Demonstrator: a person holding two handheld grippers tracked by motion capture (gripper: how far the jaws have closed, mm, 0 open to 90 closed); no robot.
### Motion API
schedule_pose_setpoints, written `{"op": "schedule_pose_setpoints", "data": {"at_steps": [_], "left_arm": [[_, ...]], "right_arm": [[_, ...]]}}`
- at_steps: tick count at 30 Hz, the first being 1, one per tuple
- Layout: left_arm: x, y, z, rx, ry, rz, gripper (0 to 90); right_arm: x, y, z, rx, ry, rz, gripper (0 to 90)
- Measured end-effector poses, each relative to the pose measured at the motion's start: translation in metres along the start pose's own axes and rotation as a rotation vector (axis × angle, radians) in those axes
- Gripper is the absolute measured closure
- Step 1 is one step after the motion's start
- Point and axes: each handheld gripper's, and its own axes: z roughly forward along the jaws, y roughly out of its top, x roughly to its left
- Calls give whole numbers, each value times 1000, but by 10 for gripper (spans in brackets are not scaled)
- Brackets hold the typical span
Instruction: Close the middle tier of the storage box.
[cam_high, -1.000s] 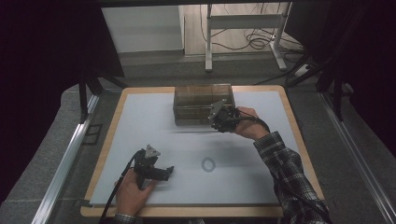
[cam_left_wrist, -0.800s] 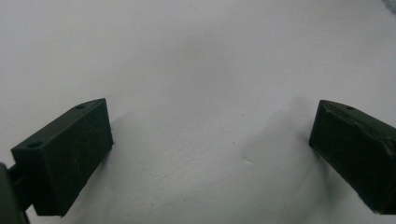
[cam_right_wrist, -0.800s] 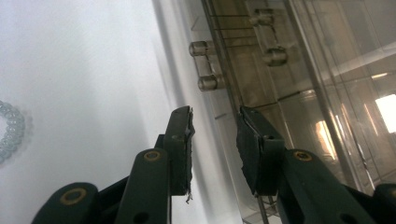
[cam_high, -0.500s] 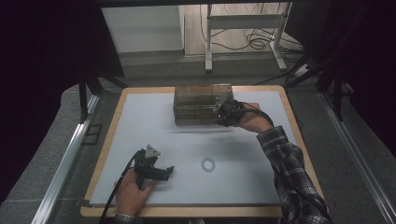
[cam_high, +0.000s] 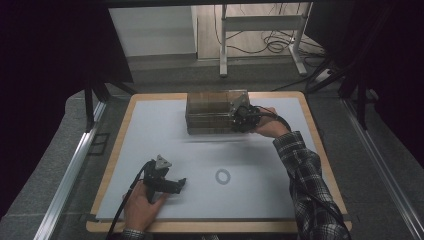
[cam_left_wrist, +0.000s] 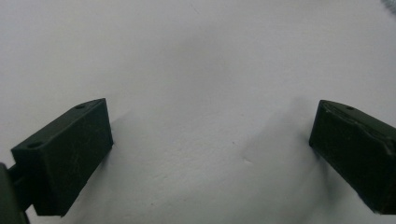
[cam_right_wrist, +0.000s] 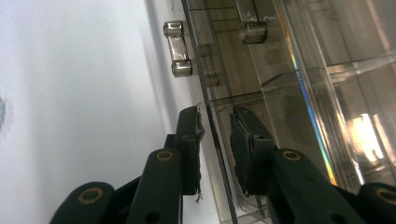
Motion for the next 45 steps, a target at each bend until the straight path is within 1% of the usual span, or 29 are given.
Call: {"op": "schedule_pose_setpoints", "data": {"at_steps": [6, 7, 8, 10, 11, 14, 17, 20, 21, 27, 33, 45], "left_arm": [[0, 0, 0, 0, 0, -1, 0], [0, 0, 0, 0, 0, 0, 0], [0, 0, 0, 0, 0, 0, 0], [0, 0, 0, 1, 0, 0, 0], [0, 0, 0, 1, 0, 0, 0], [0, 0, 0, 1, 1, 0, 0], [0, 0, 0, 1, 1, 0, 0], [0, 0, 0, 1, 1, 0, 0], [0, 0, 0, 1, 1, 0, 0], [0, 0, 0, 1, 1, 0, 0], [0, 0, 0, 0, 0, 0, 0], [0, 0, 0, 0, 0, 0, 0]], "right_arm": [[-4, 0, 6, 18, 28, -10, 741], [-4, 0, 7, 22, 27, -12, 749], [-5, -1, 9, 27, 36, -12, 758], [-5, -1, 9, 31, 39, -13, 760], [-6, -2, 11, 32, 51, -15, 777], [-6, -3, 12, 35, 62, -21, 792], [-9, -4, 12, 29, 79, -45, 812], [-10, -4, 11, 29, 88, -53, 818], [-10, -3, 11, 28, 92, -72, 825], [-10, -2, 11, 33, 94, -93, 831], [-8, -2, 7, 16, 124, -103, 841], [-2, -3, 4, 14, 144, -125, 846]]}}
